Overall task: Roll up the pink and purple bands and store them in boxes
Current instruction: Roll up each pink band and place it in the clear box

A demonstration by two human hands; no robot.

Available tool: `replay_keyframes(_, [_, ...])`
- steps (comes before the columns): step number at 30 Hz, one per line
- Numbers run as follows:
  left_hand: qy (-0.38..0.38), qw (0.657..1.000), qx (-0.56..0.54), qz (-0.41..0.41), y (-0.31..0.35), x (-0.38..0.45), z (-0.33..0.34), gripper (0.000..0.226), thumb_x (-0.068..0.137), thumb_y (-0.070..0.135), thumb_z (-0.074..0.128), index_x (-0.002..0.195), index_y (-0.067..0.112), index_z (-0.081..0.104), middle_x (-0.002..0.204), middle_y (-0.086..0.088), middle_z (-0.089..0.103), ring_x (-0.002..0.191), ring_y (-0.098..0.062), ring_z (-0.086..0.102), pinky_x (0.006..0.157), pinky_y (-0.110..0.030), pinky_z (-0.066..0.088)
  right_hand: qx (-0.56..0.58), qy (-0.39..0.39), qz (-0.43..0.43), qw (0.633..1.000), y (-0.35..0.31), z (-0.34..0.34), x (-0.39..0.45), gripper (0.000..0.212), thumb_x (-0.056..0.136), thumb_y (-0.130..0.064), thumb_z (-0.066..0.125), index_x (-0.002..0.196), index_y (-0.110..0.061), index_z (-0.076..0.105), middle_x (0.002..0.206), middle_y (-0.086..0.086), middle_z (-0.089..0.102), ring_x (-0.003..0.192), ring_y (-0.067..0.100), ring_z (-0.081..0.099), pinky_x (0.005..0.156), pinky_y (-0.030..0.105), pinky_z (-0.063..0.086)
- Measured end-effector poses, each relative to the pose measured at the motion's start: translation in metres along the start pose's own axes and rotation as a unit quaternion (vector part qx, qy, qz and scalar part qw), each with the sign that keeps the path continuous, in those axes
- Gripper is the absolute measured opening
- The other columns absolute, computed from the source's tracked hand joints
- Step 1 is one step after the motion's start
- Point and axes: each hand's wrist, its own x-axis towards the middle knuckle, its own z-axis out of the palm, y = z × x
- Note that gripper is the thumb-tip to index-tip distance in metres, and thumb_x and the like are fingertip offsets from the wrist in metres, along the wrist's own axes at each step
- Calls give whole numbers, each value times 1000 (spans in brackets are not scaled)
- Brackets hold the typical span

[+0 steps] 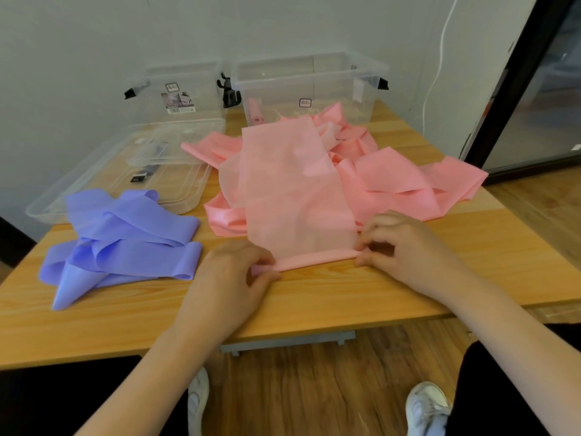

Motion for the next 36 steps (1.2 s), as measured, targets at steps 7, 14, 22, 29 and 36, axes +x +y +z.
replay_keyframes(7, [31, 996, -41, -68, 3, 1, 0, 5, 82, 14, 65, 79, 18, 65, 68, 13, 57, 65, 0, 51, 64, -8, 39, 15, -4, 47, 999, -7, 3, -1, 13, 89, -13, 56, 80, -18, 65, 79, -11, 59, 71, -5, 48, 71, 2, 33])
replay_keyframes(14, [41, 999, 32, -14, -1, 1, 3, 3, 79, 21, 64, 78, 18, 63, 74, 5, 53, 67, -14, 49, 61, -24, 41, 14, 43, 48, 998, -9, 6, -1, 12, 77, -12, 71, 74, -19, 62, 74, -9, 56, 74, 3, 51, 68, 13, 38])
replay_keyframes(22, [5, 999, -28, -17, -3, 0, -3, 3, 84, 18, 64, 81, 18, 66, 72, 12, 59, 67, -6, 53, 63, -13, 40, 0, 19, -10, 1000, -4, 3, -4, 7, 83, -11, 64, 83, -15, 70, 80, -13, 57, 83, 8, 52, 78, 14, 38])
replay_keyframes(29, [8, 999, -13, -28, -1, 0, 1, 14, 81, 10, 64, 85, 22, 56, 70, 10, 51, 62, -7, 48, 56, -17, 39, 42, 25, 60, 997, -5, 4, -3, 20, 78, -9, 69, 75, -26, 59, 70, -8, 58, 74, 4, 52, 65, 12, 40])
replay_keyframes(36, [-53, 998, -25, 21, -7, 3, -9, 23, 71, 40, 63, 82, 20, 67, 79, 14, 58, 74, 0, 48, 73, -8, 37, 15, -29, -20, 999, -2, -2, -3, 10, 75, -18, 74, 84, -16, 71, 84, -13, 58, 85, 1, 48, 80, 9, 35])
